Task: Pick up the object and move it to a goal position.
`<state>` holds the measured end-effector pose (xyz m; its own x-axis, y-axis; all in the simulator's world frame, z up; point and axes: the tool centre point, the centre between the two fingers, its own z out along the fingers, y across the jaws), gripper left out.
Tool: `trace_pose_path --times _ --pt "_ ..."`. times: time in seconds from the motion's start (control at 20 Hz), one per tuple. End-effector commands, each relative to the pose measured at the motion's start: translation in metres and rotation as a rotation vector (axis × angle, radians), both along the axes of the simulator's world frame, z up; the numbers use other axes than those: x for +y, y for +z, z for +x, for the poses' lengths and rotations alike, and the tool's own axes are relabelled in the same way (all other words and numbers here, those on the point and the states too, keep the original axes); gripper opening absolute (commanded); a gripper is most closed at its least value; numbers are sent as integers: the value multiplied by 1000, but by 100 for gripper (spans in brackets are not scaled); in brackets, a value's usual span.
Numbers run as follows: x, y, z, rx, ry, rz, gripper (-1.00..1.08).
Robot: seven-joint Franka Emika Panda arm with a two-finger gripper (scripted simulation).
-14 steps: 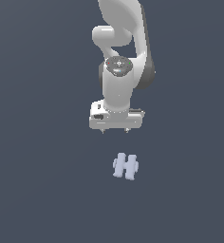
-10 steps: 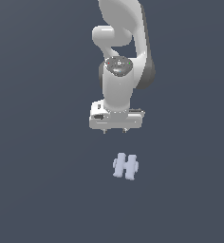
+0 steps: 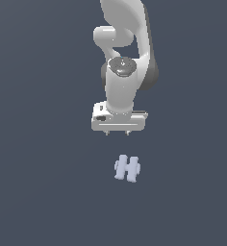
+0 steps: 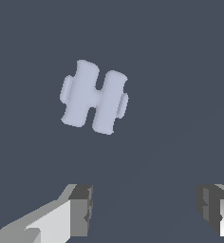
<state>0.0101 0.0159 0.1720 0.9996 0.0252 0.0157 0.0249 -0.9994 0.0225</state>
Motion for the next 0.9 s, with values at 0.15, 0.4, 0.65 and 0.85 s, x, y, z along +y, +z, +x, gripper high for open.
trace_pose_path --times 0.15,0.4,0.65,0.85 --pt "3 -4 7 9 -11 -9 68" --pt "8 -11 19 24 -33 -28 68" --pt "16 -22 36 44 -63 -59 68" --pt "25 -33 51 61 -93 -95 68"
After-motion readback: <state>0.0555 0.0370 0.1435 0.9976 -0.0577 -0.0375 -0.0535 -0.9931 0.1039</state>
